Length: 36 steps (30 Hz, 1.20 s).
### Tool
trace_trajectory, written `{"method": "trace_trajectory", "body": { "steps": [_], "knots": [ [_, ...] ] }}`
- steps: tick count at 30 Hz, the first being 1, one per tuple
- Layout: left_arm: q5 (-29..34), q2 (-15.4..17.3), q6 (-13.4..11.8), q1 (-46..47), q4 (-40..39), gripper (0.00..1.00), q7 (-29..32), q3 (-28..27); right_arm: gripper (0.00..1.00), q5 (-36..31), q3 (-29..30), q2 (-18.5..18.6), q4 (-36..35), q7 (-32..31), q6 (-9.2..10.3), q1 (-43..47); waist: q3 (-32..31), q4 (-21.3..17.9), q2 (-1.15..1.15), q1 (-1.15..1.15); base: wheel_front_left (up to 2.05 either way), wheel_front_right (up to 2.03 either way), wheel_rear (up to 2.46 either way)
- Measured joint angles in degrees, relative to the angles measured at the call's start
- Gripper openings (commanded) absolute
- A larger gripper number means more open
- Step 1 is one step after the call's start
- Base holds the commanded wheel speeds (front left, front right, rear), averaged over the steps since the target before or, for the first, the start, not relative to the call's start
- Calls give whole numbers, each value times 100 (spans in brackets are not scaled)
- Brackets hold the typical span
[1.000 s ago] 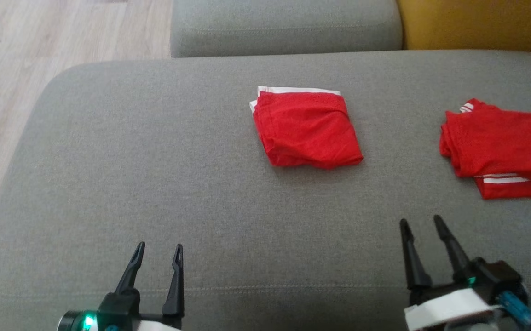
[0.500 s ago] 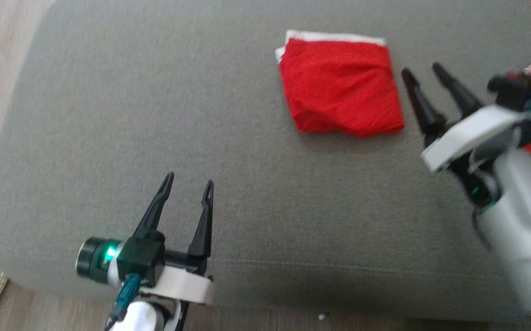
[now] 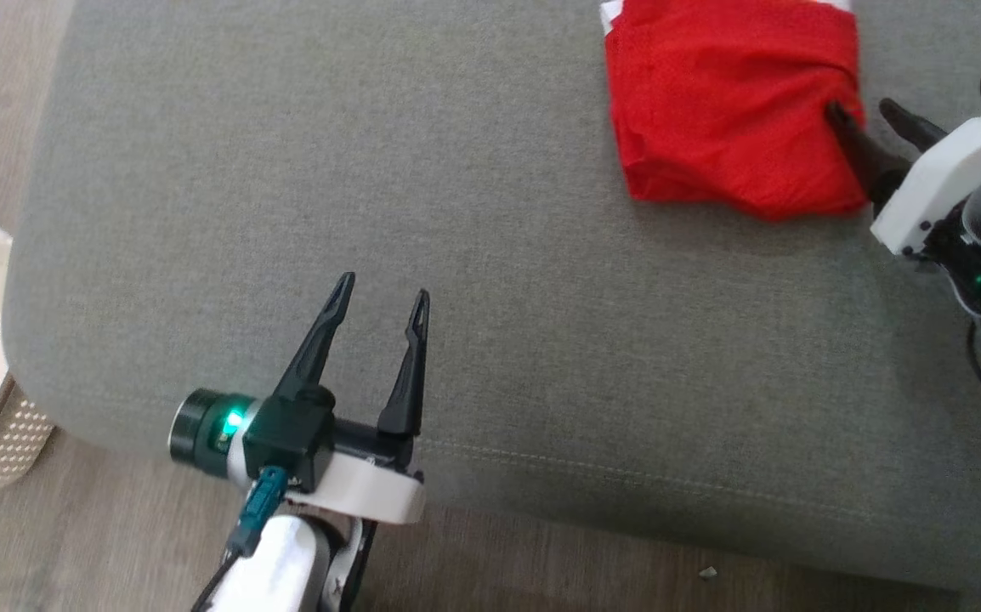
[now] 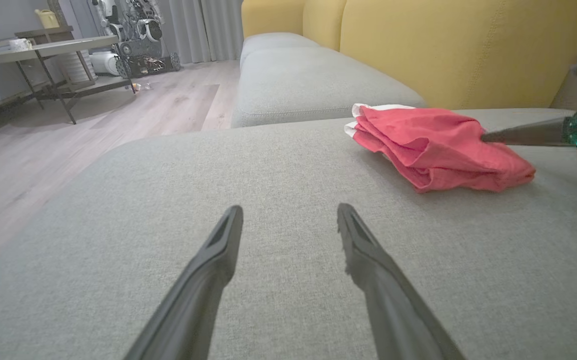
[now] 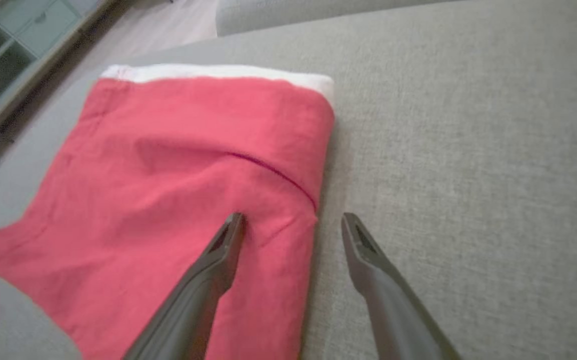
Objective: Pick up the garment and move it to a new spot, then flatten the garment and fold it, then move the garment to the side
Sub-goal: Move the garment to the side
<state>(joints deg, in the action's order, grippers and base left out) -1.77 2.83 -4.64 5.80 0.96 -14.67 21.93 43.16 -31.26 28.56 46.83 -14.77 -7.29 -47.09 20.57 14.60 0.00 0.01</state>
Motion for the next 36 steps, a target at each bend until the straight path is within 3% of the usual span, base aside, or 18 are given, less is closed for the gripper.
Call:
{"method": "trace_trajectory", "body": {
  "steps": [3,4,5,6,12,21,22,26,36],
  "knots": [
    [0,-2,-48,110,1,100,0,49,100,-52,-211,109,227,-90,0,-65,75,76,0,0,0,0,0],
    [0,-2,-52,138,5,100,0,59,85,-37,-237,116,289,-124,0,-76,87,93,0,0,0,0,0],
    [0,-3,-87,159,5,100,0,66,48,8,-259,114,321,-138,0,-91,91,104,0,0,0,0,0],
    [0,-4,-92,162,10,100,0,68,0,46,-313,116,320,-176,0,-109,83,107,0,0,0,0,0],
    [4,-5,-143,133,52,100,0,77,0,287,-666,236,154,-102,0,-54,-61,46,0,0,0,0,0],
    [60,19,-137,5,20,100,-1,-5,0,516,-965,1061,-739,-82,0,250,-166,-417,0,0,0,0,0],
    [69,34,-136,16,-22,100,-1,-38,0,557,-918,1307,-968,-114,0,251,-161,-568,0,0,0,0,0],
    [70,68,-133,35,-82,100,-1,-62,0,545,-633,1709,-1316,-205,0,250,-122,-866,0,0,0,0,0],
    [120,120,-133,186,-141,100,-1,-89,0,109,614,2270,-1819,-845,0,742,78,-1326,0,0,0,0,0]
  ]
}}
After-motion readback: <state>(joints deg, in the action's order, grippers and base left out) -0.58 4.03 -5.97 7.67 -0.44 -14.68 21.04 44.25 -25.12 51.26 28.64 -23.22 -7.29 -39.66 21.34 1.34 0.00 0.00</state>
